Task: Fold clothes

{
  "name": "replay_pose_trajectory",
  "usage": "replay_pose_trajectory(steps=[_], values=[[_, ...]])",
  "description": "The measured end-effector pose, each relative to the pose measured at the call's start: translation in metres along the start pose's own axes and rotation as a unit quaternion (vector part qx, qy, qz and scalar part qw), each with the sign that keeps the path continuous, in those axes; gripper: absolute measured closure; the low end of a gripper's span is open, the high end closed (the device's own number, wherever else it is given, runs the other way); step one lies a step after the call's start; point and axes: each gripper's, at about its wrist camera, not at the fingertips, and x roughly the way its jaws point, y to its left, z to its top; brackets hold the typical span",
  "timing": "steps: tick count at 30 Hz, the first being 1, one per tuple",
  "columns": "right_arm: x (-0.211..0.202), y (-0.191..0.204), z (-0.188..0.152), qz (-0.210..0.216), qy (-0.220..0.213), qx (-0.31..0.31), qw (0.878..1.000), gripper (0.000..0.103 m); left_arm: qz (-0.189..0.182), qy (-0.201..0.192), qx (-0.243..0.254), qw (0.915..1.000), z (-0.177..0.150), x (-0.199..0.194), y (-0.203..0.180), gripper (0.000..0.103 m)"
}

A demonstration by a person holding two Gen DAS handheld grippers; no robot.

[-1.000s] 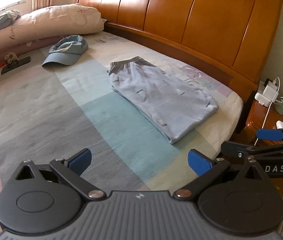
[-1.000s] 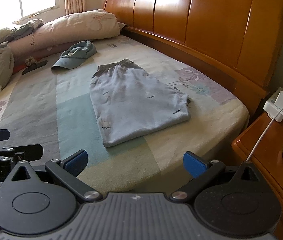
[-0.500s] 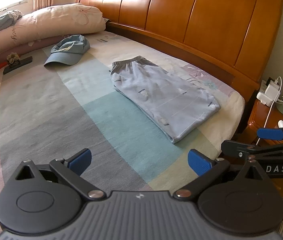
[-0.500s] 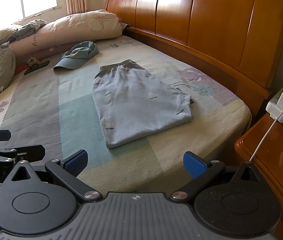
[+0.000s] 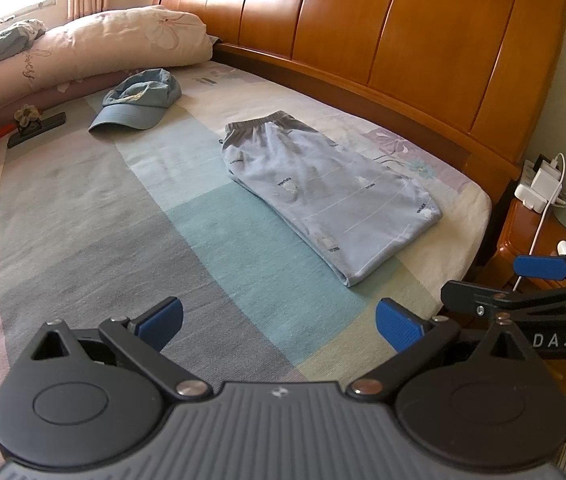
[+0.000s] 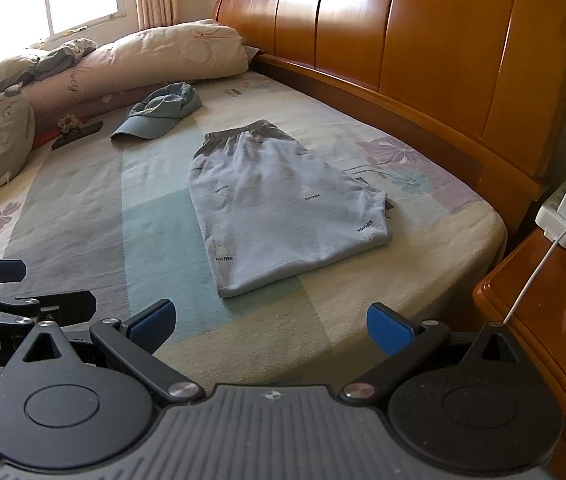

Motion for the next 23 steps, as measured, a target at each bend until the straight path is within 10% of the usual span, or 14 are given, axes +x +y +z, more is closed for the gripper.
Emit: replay_pose_trajectory(steps=[23], values=[[0.0005, 0.0020, 0.0013, 0.000, 0.000, -0.004, 1.000, 0.000, -0.006, -0.004, 0.001, 1.0000, -0.0007, -0.0010, 0.0022, 0.001]])
